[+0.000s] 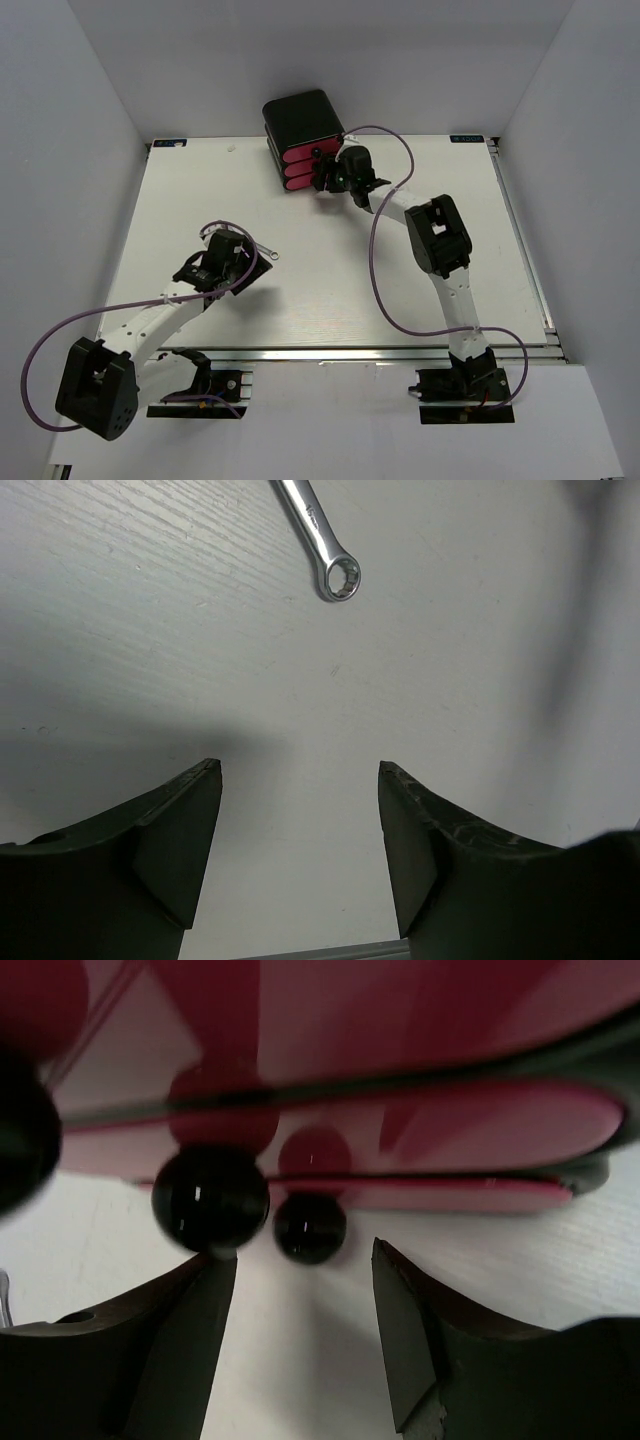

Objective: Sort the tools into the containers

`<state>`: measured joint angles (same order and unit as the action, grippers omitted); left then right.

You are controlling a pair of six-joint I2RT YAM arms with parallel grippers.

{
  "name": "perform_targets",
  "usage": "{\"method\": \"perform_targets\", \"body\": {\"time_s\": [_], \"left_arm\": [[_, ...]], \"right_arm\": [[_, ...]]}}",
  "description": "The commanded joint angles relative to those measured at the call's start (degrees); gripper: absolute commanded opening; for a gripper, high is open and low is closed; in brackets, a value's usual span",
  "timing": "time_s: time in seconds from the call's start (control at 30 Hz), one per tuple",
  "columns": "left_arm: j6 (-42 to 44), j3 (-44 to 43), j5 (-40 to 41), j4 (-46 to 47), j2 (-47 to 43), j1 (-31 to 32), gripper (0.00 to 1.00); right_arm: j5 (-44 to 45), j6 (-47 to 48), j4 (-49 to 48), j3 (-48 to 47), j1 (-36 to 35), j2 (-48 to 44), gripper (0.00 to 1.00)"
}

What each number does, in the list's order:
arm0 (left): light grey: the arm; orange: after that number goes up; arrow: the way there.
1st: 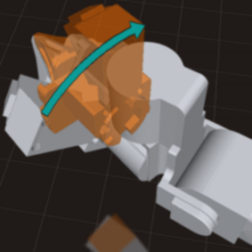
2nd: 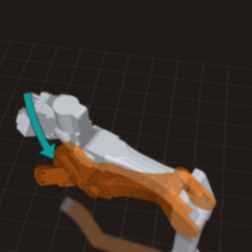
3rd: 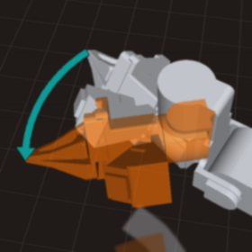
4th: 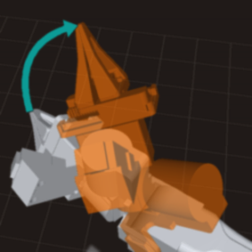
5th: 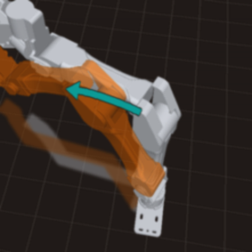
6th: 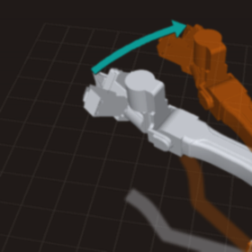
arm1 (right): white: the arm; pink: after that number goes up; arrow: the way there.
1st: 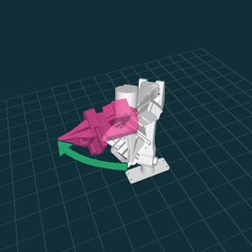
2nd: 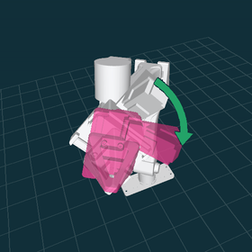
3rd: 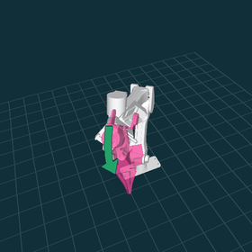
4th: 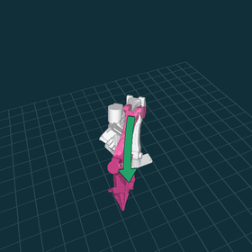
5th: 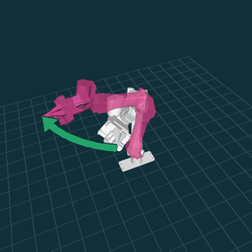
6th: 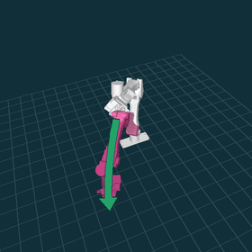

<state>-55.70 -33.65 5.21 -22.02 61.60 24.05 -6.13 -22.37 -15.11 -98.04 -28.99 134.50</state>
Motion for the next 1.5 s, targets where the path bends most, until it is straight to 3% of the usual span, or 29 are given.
{"method": "perform_targets", "body": {"time_s": [0.0, 0.33, 0.63, 1.13, 1.37, 1.47], "left_arm": [[1.38, -2.82, 1.2, 0.23, 0.45, -0.41, 0.73], [2.27, -4.06, 2.43, -0.13, 0.8, -0.59, 0.73], [2.09, -4.15, 2.43, -0.39, 0.18, -0.67, 0.73], [1.3, -5.81, 1.64, 1.54, 2.64, -0.76, 0.73], [1.39, -11.78, 2.26, 0.32, 9.22, -1.29, 0.73], [1.21, -13.9, 2.08, 0.22, 11.6, -1.81, 0.73]], "right_arm": [[3.75, -4.78, -2.64, -5.58, 0.17, 2.34, 0.62], [4.11, -7.86, -6.42, -6.82, -0.01, 5.07, 0.51], [4.64, -8.13, -9.49, -1.46, -0.01, 2.62, 0.18], [2.79, -8.48, -13.45, 31.93, 0.34, -19.17, 0.17], [2.44, -8.65, -12.66, 36.07, 0.34, -22.35, 0.2], [1.48, -7.78, -12.57, 35.38, 0.34, -21.82, 0.3]]}}
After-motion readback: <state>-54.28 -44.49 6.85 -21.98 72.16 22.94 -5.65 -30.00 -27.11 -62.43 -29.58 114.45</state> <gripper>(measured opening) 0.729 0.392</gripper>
